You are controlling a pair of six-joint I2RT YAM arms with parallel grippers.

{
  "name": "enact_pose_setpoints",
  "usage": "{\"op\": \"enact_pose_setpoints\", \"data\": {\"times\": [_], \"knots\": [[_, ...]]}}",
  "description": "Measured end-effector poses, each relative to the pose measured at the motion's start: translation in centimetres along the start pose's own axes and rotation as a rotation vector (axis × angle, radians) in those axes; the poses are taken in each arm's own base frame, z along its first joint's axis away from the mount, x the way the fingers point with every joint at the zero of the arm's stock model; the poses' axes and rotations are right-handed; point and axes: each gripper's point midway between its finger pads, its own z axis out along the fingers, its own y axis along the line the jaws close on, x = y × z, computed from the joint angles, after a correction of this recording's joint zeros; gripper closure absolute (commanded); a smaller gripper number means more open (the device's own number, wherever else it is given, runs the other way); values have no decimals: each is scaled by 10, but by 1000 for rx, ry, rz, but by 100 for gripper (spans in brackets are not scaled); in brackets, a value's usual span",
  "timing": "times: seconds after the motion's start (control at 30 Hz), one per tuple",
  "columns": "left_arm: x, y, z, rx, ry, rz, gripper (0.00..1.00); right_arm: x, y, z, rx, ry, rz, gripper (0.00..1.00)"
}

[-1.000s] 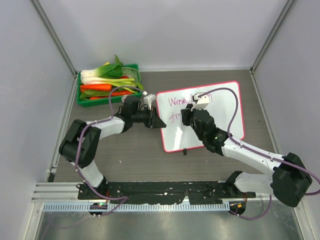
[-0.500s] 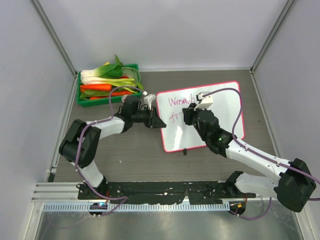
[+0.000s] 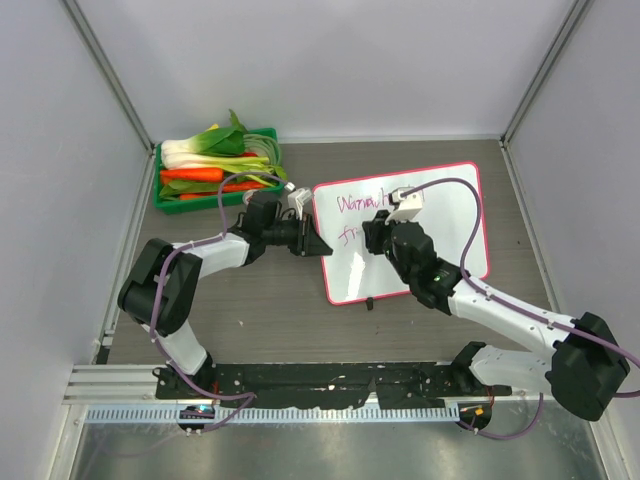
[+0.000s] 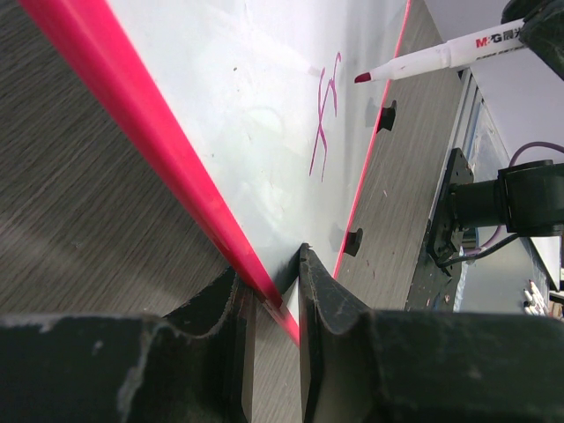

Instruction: Write a sentence on the whiteboard

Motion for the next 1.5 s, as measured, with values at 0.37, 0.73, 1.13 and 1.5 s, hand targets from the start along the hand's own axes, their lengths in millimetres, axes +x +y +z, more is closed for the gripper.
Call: {"op": "enact_pose_setpoints", "data": {"times": [0.37,0.73,1.13,1.5], "knots": [[0,0,0,-2,0,1,100,11,-4,2,14,20,-1,98],[0,0,0,-3,0,1,100,11,-7,3,28,9,11,99],[0,0,0,-3,0,1,100,1,-23,4,78,-20,19,99],[0,0,0,-3,0,1,100,-2,-19,7,66,-19,19,99]]}}
